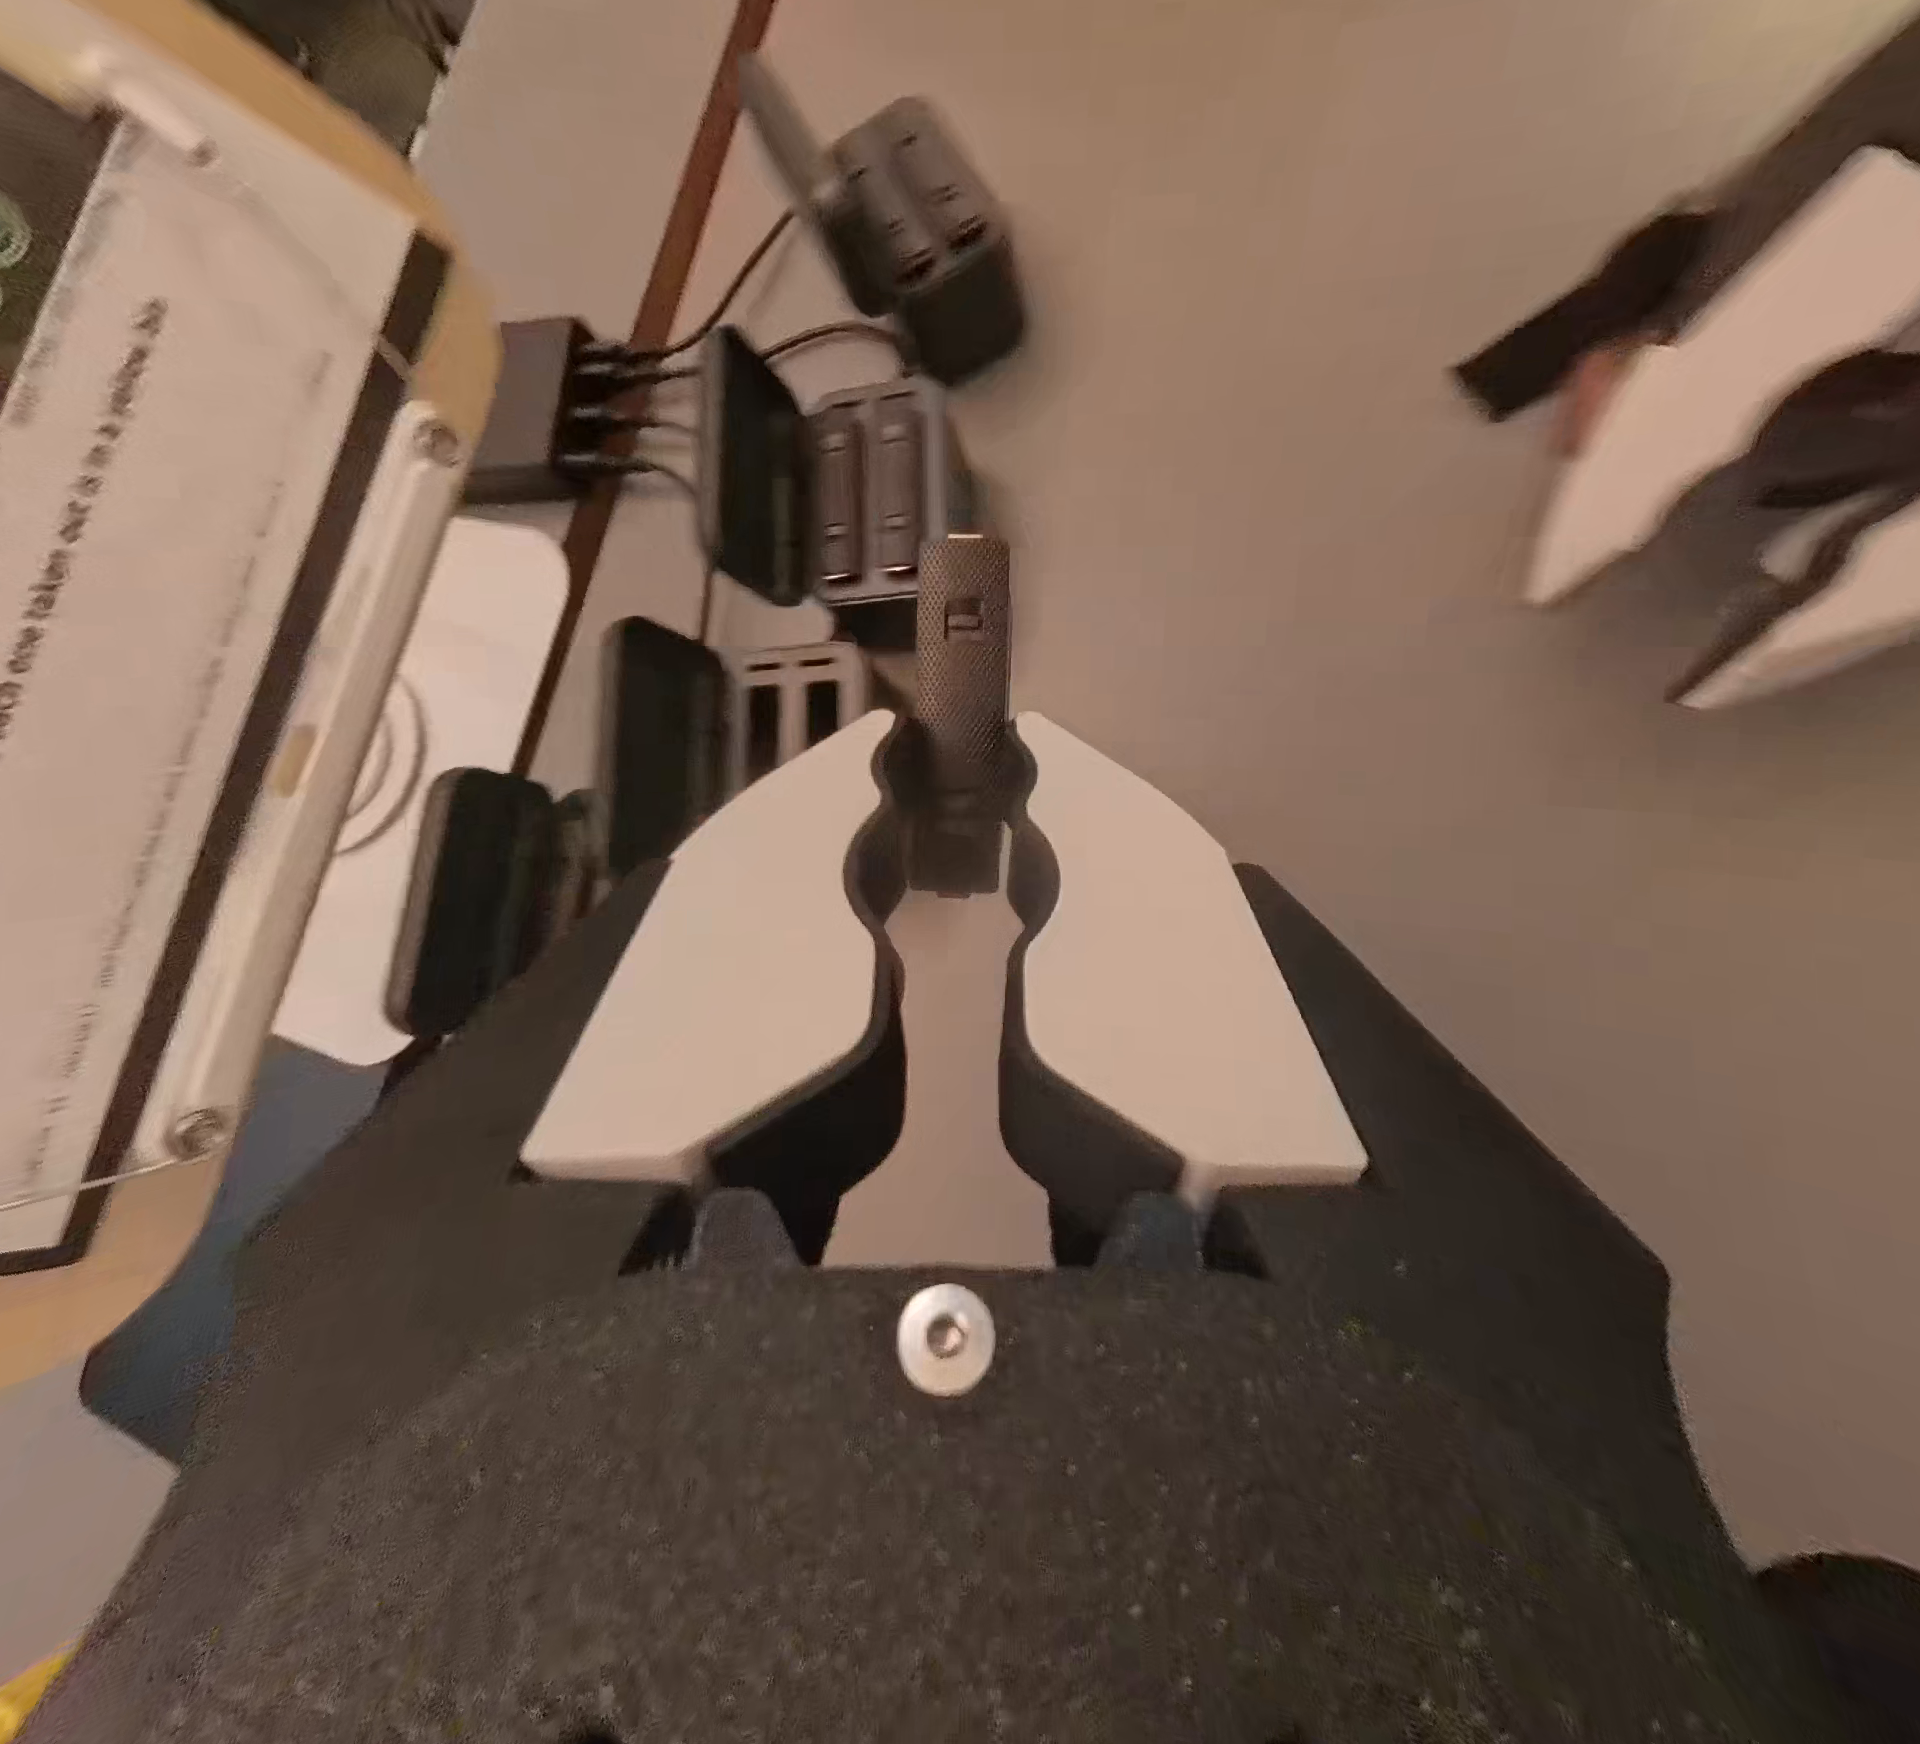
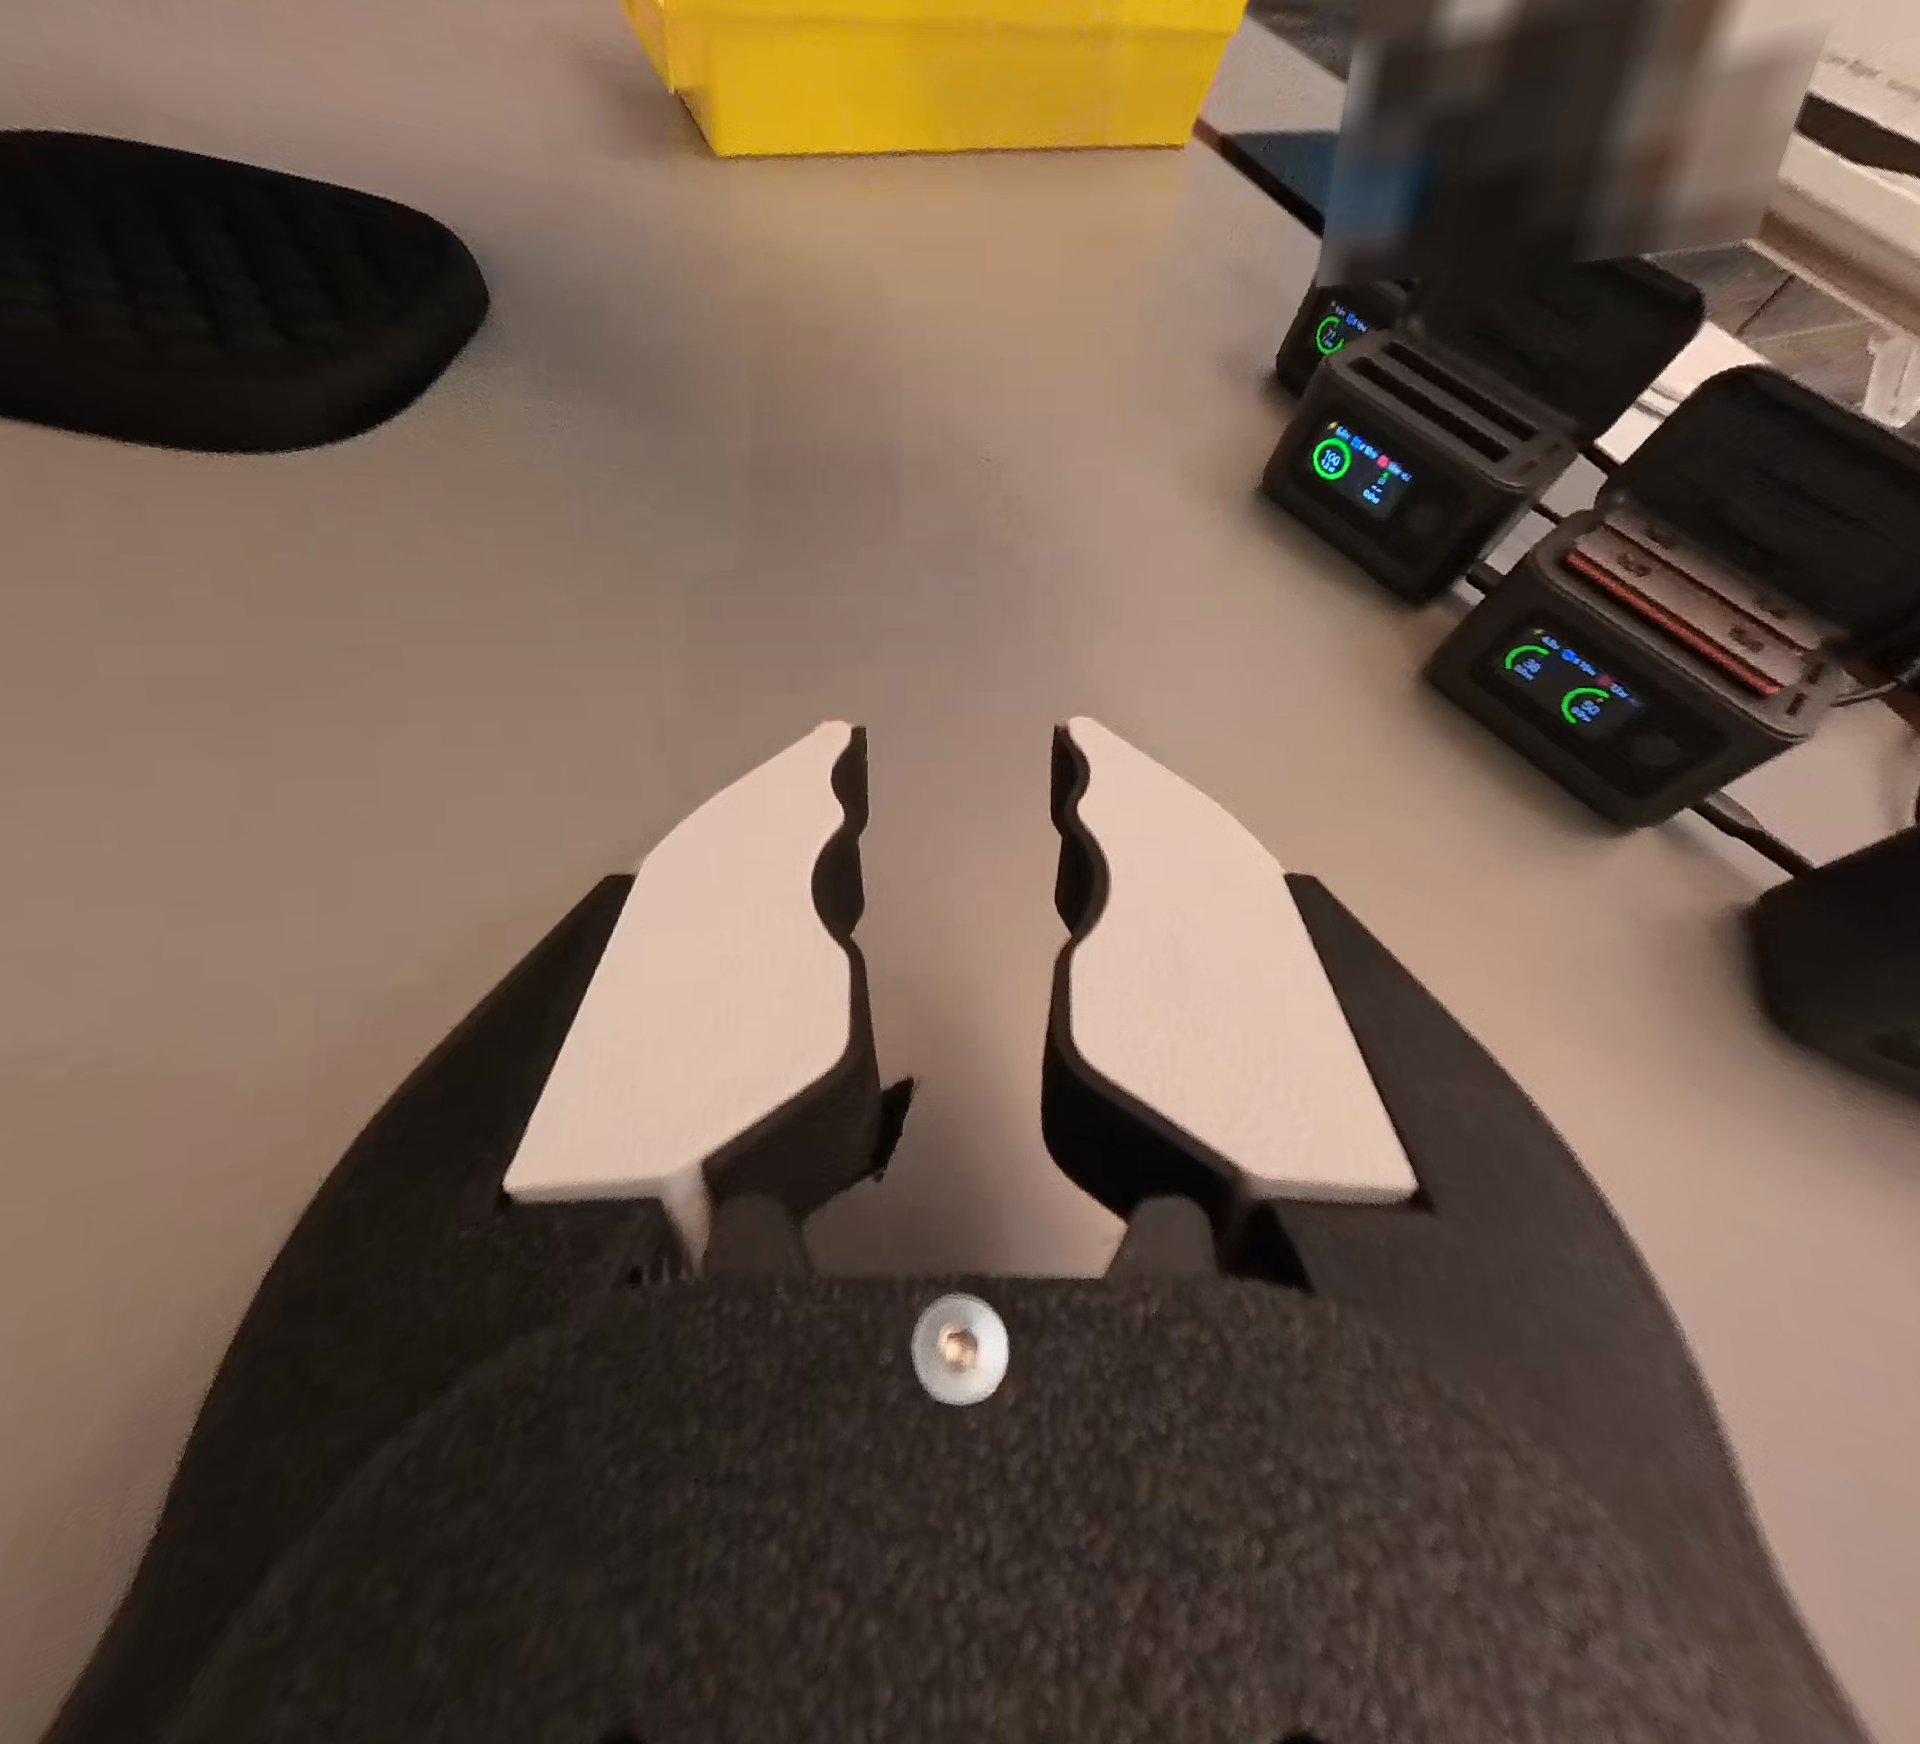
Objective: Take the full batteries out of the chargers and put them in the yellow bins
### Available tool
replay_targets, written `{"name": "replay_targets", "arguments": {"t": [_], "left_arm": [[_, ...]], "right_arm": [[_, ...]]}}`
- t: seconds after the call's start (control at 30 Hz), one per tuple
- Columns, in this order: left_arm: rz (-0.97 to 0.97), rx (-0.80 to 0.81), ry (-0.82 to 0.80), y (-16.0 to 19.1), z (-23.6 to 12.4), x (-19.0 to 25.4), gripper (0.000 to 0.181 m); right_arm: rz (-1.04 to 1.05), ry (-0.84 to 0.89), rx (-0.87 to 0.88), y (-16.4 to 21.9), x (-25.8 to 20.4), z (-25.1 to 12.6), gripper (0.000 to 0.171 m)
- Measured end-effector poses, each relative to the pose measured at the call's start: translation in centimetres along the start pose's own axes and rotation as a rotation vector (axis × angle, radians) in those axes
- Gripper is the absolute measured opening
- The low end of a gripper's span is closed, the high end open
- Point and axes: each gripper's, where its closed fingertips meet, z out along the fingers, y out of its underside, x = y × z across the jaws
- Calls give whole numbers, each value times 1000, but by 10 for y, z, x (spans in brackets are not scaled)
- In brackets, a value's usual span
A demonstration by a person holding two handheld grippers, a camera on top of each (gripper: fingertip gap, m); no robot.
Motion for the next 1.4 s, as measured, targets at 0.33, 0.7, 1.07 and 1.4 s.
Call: {"name": "replay_targets", "arguments": {"t": [0.33,0.7,1.07,1.4], "left_arm": [[-98,-175,-4,31,56,-64,16],[-114,-188,41,50,70,-64,16],[-67,-258,61,61,69,-63,16],[-30,-349,84,62,68,-65,16]], "right_arm": [[-29,-6,-39,6,-4,2,31],[-29,-19,-55,9,-8,2,31],[-22,-27,-66,11,-9,3,30],[-21,-39,-77,13,-12,2,30]]}}
